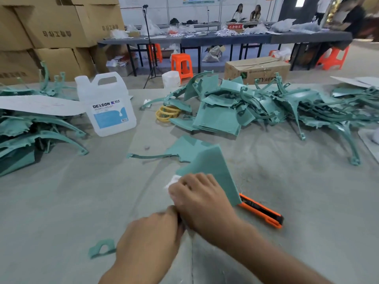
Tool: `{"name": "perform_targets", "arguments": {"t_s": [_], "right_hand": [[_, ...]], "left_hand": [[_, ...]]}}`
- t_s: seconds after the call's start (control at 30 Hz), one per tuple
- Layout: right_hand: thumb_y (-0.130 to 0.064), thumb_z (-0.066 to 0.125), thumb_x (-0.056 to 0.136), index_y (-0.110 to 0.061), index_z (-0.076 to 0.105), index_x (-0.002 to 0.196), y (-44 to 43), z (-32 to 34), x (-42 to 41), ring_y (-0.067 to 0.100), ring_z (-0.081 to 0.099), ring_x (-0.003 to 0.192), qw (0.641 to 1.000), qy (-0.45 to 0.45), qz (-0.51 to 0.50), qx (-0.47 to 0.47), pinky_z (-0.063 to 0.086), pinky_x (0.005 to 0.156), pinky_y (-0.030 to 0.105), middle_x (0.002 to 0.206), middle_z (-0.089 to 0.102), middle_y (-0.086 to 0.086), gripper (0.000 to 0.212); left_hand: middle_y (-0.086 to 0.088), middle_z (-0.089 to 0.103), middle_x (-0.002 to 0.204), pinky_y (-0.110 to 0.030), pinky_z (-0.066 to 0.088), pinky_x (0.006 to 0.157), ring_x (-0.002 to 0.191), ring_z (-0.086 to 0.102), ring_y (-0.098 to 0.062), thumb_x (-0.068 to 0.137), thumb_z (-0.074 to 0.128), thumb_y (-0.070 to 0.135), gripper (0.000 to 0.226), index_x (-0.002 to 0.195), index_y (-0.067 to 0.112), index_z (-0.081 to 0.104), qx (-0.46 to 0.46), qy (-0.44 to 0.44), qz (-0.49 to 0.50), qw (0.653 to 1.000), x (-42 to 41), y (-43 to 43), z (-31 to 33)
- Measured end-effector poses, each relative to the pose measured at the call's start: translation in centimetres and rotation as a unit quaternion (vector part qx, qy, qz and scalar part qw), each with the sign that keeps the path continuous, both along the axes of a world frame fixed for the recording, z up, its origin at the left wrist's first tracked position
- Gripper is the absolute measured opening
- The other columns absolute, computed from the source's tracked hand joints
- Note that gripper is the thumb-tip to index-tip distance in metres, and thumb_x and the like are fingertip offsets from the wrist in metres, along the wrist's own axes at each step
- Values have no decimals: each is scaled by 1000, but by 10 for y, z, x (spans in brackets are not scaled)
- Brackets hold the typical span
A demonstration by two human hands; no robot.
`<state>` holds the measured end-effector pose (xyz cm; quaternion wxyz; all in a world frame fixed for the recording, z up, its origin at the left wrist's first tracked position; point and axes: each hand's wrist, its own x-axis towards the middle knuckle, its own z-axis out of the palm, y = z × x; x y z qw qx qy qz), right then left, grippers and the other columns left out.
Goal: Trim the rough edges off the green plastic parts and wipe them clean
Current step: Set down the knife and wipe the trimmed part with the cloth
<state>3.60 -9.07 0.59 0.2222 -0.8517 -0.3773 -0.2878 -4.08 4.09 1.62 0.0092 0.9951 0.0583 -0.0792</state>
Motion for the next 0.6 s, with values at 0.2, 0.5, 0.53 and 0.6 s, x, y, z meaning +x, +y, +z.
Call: {"name": "perform_targets", "arguments": {"t_s": [0.2,0.5,0.53,0.6], "right_hand": [[-23,60,100,-10,64,83,-29,-9,69,33,56,71,983,14,-182,13,43,67,41,79,61,9,22],[-48,44,100,-32,55,96,-54,31,61,23,59,86,930,162,-145,295,45,76,38,94,59,-7,20],[-44,48,100,-30,58,95,-50,32,47,20,58,86,951,125,-104,264,46,76,37,93,58,-10,18],[-38,53,100,-23,67,92,-31,20,19,21,57,84,990,60,6,126,45,75,37,89,60,-7,22]], "left_hand": [[1,67,107,-39,35,69,99,66,-26,97,21,69,43,108,33,41,27,-30,-17,999,-5,9,-1],[1,66,115,-37,39,75,108,62,-25,98,30,65,42,125,35,41,5,-18,3,1000,-9,28,-3],[0,65,116,-37,37,75,108,62,-26,98,30,65,42,125,35,42,7,-9,4,1000,-9,26,-3],[0,65,115,-36,34,72,107,63,-26,98,26,68,42,117,34,42,10,-11,-9,1000,-6,19,-5]]}}
